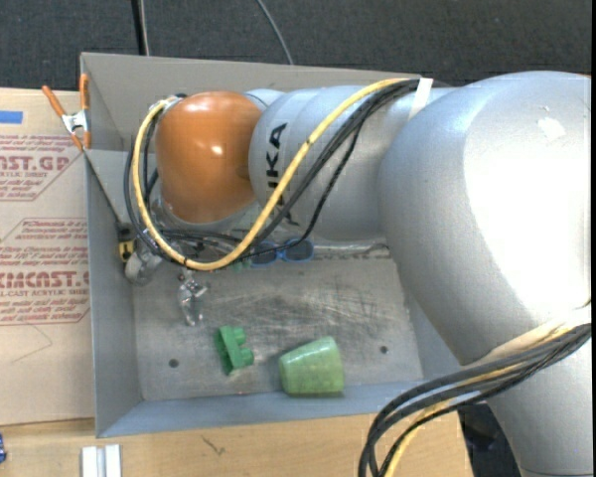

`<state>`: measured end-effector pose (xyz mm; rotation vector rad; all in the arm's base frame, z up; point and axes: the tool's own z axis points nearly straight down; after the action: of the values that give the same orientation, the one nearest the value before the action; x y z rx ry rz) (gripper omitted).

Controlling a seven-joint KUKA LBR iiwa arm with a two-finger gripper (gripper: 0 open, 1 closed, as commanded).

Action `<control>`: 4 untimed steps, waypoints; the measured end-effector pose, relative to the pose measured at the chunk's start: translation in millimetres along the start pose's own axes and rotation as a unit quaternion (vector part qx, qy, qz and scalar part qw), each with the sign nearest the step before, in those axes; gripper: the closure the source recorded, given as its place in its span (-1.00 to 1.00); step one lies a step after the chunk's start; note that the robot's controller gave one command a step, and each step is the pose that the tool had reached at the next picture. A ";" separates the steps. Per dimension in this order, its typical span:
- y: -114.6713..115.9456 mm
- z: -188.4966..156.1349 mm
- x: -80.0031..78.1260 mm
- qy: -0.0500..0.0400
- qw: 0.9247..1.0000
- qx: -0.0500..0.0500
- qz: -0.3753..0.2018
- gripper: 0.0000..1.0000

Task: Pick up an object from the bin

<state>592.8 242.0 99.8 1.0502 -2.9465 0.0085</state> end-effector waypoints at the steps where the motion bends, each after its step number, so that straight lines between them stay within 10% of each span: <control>1: 7.9 8.5 10.8 -0.008 0.980 0.001 -0.198 -1.00; 2: 23.1 -11.1 39.5 -0.008 0.926 0.002 -0.376 -1.00; 3: -14.0 5.3 107.1 -0.005 0.773 0.003 -0.635 -1.00; 4: -12.5 4.2 105.6 -0.007 0.773 0.003 -0.635 1.00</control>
Offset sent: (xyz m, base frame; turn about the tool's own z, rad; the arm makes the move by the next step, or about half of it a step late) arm -0.0133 -0.0017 -0.0081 -0.3979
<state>518.9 165.5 97.2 2.6943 -1.6184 -0.0060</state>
